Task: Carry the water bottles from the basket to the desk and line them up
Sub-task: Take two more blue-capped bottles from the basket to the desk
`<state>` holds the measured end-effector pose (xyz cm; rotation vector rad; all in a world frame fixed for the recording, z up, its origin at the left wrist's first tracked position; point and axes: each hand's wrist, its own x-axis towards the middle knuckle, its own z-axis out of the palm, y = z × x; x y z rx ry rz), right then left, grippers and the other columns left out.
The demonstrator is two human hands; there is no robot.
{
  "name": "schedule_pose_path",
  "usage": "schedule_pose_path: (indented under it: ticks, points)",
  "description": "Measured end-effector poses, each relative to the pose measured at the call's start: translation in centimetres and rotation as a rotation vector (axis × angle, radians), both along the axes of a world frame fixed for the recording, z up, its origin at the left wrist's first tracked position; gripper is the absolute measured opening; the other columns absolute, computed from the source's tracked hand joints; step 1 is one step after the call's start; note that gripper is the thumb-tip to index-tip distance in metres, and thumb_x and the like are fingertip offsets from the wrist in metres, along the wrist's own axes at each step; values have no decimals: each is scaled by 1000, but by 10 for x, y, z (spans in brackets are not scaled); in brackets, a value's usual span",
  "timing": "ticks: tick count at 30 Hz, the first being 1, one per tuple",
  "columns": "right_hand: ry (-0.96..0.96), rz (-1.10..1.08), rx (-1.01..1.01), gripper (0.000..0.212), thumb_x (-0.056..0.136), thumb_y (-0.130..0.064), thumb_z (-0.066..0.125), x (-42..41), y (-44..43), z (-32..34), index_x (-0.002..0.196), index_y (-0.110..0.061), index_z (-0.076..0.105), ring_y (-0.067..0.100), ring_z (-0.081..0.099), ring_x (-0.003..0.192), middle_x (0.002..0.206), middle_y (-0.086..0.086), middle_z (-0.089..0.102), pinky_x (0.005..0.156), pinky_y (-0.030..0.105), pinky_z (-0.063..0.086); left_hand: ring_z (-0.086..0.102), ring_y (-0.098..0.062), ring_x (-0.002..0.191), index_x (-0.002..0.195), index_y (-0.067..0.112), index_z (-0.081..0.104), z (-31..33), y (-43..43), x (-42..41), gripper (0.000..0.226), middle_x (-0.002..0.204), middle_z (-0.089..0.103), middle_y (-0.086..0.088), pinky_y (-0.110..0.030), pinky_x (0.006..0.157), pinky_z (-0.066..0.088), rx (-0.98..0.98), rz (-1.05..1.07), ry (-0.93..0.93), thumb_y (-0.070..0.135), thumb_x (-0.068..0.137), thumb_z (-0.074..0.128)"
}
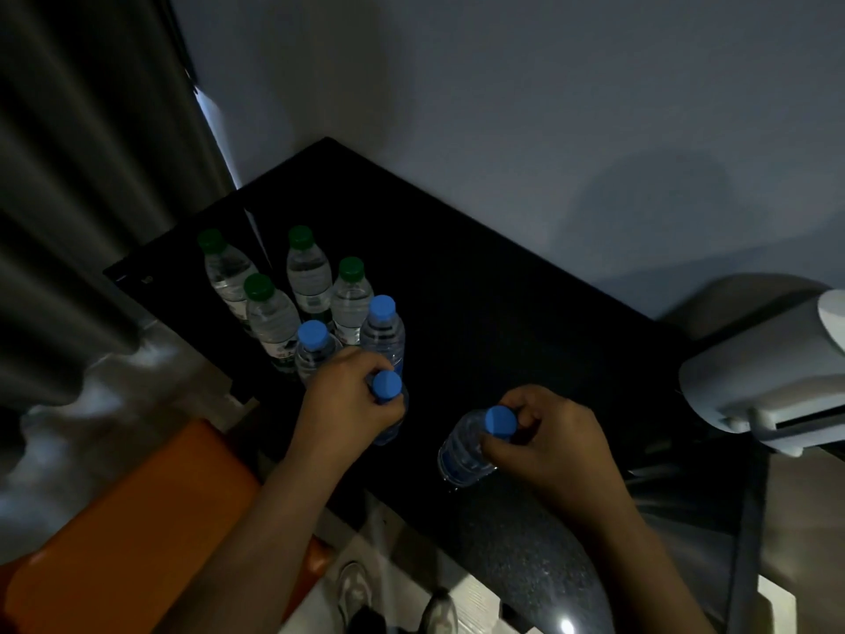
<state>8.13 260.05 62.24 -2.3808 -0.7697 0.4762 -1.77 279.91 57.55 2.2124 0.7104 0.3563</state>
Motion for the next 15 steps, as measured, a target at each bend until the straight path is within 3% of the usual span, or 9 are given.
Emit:
schedule_pose_path:
  ticks: [6,13,15]
  points:
    - [-21,17,-35,24,74,-31,75,5,5,-9,90,-33,56,-5,60,65,69,-11,60,53,13,49,56,-20,77,86,5,66,4,9,5,23,86,57,-3,-28,70,42,-69,-2,-16,3,66,77]
    - [50,42,-2,24,77,-28,73,12,15,-20,96,-29,59,1,63,66,74,-8,64,58,22,56,53,-18,81,84,4,64,-1,6,4,22,88,58,-6,-23,70,35,-53,20,-25,3,66,76]
    - [32,60,26,24,78,-28,74,14,20,-24,97,-29,59,-2,62,68,75,-10,63,57,18,54,53,-16,80,83,6,64,-2,6,5,22,88,57,-4,-22,69,34,-42,21,-17,4,65,77]
